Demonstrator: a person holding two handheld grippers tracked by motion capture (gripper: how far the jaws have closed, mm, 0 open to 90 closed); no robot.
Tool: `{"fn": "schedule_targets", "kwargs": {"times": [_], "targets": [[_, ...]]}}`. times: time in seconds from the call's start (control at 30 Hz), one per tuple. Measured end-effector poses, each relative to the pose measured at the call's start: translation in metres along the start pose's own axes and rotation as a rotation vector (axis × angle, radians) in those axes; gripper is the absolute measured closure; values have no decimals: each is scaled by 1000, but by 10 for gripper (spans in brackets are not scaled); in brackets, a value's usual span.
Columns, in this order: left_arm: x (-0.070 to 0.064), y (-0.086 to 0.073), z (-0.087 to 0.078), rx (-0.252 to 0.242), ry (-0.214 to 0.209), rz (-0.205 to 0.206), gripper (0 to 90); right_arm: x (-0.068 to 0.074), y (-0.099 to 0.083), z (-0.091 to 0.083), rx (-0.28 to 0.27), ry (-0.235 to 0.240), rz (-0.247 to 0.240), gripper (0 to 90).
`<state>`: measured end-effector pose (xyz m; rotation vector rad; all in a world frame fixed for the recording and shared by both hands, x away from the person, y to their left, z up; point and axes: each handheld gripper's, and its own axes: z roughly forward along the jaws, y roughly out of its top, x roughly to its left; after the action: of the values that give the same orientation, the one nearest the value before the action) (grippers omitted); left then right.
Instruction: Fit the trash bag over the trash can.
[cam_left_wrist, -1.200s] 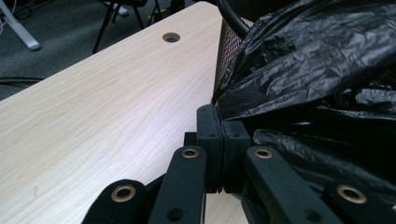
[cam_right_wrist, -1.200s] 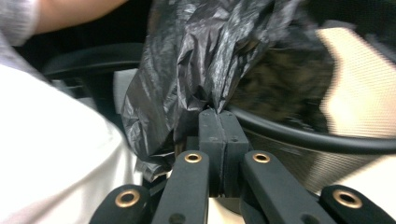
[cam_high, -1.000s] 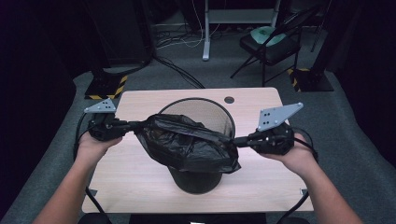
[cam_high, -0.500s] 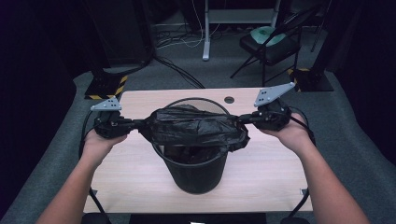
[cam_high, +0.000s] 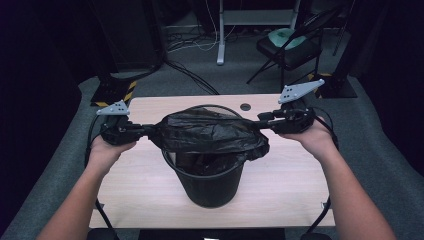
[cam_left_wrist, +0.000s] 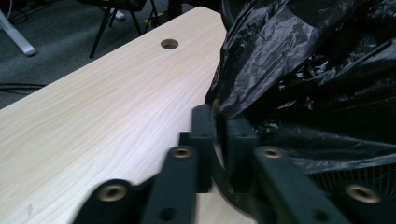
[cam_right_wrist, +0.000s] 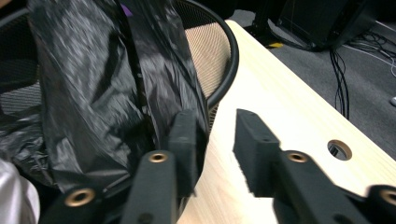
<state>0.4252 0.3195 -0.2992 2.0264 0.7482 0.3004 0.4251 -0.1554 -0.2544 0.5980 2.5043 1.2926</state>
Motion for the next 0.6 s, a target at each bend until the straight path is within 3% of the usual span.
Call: {"fn": "schedule_targets", "kwargs": {"times": [0.13,0.27,0.37,0.5,0.6], "targets": [[-3,5,-3,-16,3,-10,539,7,2,-4,-17,12,-2,520],[-4,10,-2,-19,2,1,497,12,4,-1,-16,26,-21,468],[-5,12,1,-11,-3,16,532,13,6,7,8,29,-25,465],[-5,13,6,4,-15,36,674,12,7,18,38,61,-29,521],[-5,14,7,4,-10,50,773,14,9,20,36,70,-61,689]]}}
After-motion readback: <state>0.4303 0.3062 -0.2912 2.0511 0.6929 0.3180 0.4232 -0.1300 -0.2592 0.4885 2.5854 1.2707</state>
